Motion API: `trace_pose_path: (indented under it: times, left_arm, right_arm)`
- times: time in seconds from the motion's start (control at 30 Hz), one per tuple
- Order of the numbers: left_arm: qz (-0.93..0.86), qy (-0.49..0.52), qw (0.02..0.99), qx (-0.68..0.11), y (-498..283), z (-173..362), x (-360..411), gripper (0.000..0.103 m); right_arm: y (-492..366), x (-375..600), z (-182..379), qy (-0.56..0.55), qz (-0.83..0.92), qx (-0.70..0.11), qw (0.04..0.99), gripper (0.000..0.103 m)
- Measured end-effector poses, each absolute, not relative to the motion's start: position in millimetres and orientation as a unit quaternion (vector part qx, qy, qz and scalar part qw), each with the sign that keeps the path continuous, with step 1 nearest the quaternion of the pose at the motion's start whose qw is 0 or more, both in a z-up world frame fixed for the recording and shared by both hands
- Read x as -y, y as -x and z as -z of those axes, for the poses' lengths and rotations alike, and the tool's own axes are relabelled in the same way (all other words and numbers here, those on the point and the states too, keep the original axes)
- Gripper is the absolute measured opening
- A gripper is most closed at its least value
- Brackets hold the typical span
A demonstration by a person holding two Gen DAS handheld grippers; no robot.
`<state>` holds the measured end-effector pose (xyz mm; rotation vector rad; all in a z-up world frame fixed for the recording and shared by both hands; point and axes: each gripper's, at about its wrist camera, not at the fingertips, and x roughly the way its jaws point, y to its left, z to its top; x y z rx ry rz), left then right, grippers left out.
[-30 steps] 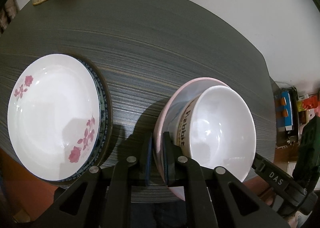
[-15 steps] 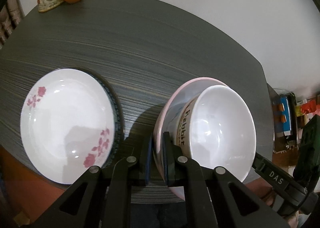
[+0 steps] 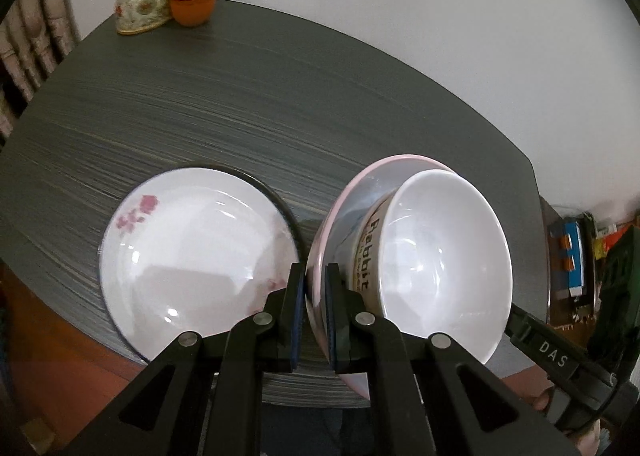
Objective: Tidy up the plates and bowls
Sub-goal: 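Lift the nested bowls with both tools and carry them over the plate stack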
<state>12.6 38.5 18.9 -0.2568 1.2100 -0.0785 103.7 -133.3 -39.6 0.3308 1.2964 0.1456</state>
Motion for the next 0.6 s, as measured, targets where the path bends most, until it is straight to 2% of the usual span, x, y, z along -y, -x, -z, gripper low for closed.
trace_pose_path:
  times: [0.6]
  left_arm:
    - [-0.027,0.157,0.827,-0.539,3.4,-43.3,-117.4,0.005]
  right_arm:
    - [-112.9,52.3,28.2,-0.117,-0.132,-0.608,0.774,0.011]
